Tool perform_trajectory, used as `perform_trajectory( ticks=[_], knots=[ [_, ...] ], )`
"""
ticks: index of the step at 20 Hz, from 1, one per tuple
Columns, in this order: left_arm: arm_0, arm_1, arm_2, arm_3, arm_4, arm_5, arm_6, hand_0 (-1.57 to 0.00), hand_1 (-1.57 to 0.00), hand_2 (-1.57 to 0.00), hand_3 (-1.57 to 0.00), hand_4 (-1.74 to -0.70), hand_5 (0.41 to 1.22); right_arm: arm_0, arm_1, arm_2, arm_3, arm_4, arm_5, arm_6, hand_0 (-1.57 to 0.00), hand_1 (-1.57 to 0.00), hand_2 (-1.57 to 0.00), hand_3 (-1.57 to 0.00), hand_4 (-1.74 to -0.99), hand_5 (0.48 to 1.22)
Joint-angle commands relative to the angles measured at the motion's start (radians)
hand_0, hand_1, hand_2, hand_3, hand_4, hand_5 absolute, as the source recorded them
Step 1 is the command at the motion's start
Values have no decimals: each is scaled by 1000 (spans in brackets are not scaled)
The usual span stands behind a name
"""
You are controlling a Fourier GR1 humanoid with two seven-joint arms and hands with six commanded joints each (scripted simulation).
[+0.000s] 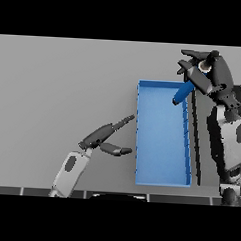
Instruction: Pick up the blue pipe and place it into the blue bin.
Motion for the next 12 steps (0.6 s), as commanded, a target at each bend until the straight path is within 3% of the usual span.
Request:
perform_trajectory(
  ticks=[1, 7, 12],
  knots=[
    [3, -3, -2, -8, 3, 1, 0, 1, 1, 1, 1, -869, 418, 38, -6, -4, -19, -1, -10, 7, -1571, -1571, -1571, -1571, -1741, 1221],
    [24, 3, -10, -16, 10, -10, -6, 1, 1, 1, 1, -877, 422, 318, -3, 18, -126, 22, -59, 41, -1571, -1571, -1571, -1571, -1741, 1221],
    [26, -10, -15, -26, 17, -8, 21, 1, 1, 1, 1, -882, 427, 475, 2, 76, -185, 79, -193, 109, -1571, -1571, -1571, -1571, -1741, 1221]
  ],
)
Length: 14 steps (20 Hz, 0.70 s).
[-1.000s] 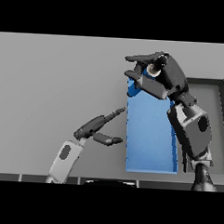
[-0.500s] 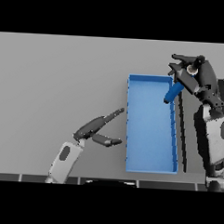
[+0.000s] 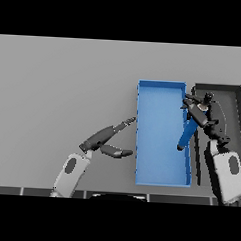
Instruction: Pick up the blue pipe and place it into the blue bin.
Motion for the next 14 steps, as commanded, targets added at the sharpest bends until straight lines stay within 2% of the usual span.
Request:
perform_trajectory(
  ticks=[1, 2, 3, 4, 7, 8, 9, 11, 13, 14],
  knots=[
    [18, 5, -7, -13, 0, -2, -13, 1, 1, 1, 1, -884, 425, 40, -26, 33, -7, 14, -44, 0, -1571, -1571, -1571, -1571, -1741, 1221],
    [6, 1, -5, 0, -6, 4, -8, 1, 1, 1, 1, -887, 423, 57, -52, 64, -4, 3, -86, 0, -1571, -1571, -1571, -1508, -1741, 1221],
    [10, 3, -6, -7, -6, 3, -9, 1, 1, 1, 1, -888, 422, 68, -70, 97, 8, -6, -128, 0, -1571, -1571, -1571, -1521, -1741, 1221],
    [19, 10, -7, -13, -6, 1, -15, 1, 1, 1, 1, -887, 420, 74, -93, 123, 14, -17, -158, 0, -1571, -1571, -1571, -1255, -1741, 1221],
    [11, 14, -2, -12, -6, 2, -11, 1, 1, 1, 1, -883, 421, 87, -182, 242, 63, -52, -245, 0, -1571, -1571, -1571, -908, -1741, 1221],
    [23, 18, -6, -18, -7, -1, -22, 1, 1, 1, 1, -883, 421, 78, -219, 299, 80, -82, -301, 0, -1571, -1548, -1571, -847, -1741, 1221],
    [18, 27, -1, -29, -2, -7, -19, 1, 1, 1, 1, -882, 421, 56, -248, 353, 105, -115, -337, -3, -1465, -1336, -1339, -788, -1678, 1221],
    [18, 19, -6, -27, -6, -3, 1, 1, 1, 1, 1, -878, 422, 10, -307, 442, 128, -185, -382, 1, -937, -855, -856, -504, -1503, 1221],
    [16, 17, -5, -30, -4, -2, 2, 1, 1, 1, 1, -878, 427, -8, -337, 484, 142, -213, -359, 1, -599, -547, -548, -322, -1337, 1221],
    [15, 16, -6, -25, -6, -1, 2, 1, 1, 1, 1, -878, 428, -34, -367, 526, 153, -234, -343, -2, -479, -437, -438, -258, -1275, 1186]
  ],
)
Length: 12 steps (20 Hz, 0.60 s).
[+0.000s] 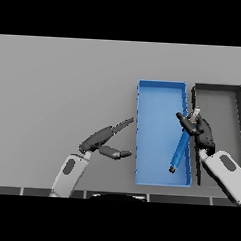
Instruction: Pick up the blue pipe and place it into the blue bin.
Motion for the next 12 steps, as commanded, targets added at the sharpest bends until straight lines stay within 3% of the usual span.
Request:
perform_trajectory(
  ticks=[1, 5, 12],
  knots=[
    [6, 5, 5, -3, 5, -1, -10, 1, 1, 1, 1, -879, 430, -35, -38, 58, 7, -16, 23, -3, -383, -350, -350, -206, -1219, 1137],
    [9, -4, -3, -4, 2, 2, -3, 1, 1, 1, 1, -886, 428, -126, -92, 198, 40, -16, 85, 6, -156, -143, -143, -84, -1083, 934],
    [11, 0, -3, -5, 0, 3, -11, 1, 1, 1, 1, -887, 429, -207, -129, 334, 77, -51, 90, 3, -32, -29, -29, -17, -1038, 734]
  ],
)
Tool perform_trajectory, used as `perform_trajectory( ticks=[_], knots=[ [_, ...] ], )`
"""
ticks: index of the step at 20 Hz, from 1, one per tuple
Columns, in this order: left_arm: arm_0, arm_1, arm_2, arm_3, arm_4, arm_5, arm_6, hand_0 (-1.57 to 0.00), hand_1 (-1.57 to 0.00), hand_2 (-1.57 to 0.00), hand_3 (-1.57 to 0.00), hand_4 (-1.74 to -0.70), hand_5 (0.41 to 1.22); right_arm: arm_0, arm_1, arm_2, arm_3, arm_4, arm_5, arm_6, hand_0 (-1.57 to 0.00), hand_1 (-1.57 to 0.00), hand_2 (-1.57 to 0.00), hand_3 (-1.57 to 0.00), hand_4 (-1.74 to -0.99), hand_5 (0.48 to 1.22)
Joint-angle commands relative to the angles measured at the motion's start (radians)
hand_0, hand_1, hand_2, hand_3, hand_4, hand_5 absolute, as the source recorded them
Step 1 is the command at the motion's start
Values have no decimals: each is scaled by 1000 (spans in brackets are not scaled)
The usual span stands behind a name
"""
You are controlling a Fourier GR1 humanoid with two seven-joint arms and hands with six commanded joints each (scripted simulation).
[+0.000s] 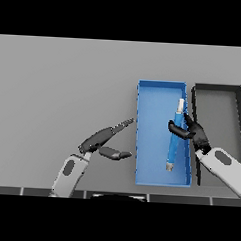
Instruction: Pick up the blue pipe and place it into the blue bin.
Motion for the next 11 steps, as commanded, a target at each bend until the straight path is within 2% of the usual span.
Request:
perform_trajectory(
  ticks=[1, 2, 5, 8, 11],
  knots=[
    [2, 2, 2, -12, 6, -1, 5, 1, 1, 1, 1, -887, 429, -2, -4, 2, 3, -4, 6, 0, -25, -23, -23, -13, -1036, 713],
    [-14, -2, 5, 1, -1, 3, 19, 1, 1, 1, 1, -888, 429, -9, -3, 4, 12, -6, 8, 0, -20, -18, -18, -10, -1033, 696],
    [9, 2, -5, -4, -11, 7, 1, 1, 1, 1, 1, -886, 431, -15, -15, 18, 8, -10, 18, 0, -10, -9, -9, -5, -1020, 666],
    [2, 4, 1, -12, 0, -1, 10, 1, 1, 1, 1, -885, 431, -27, 4, 28, 30, -15, 23, -2, -6, -5, -5, -3, -1022, 658],
    [-12, 6, 10, -6, 1, 3, 19, 1, 1, 1, 1, -885, 431, -30, -18, 38, 5, -33, 22, 6, -6, -5, -5, -3, -1022, 643]
  ],
)
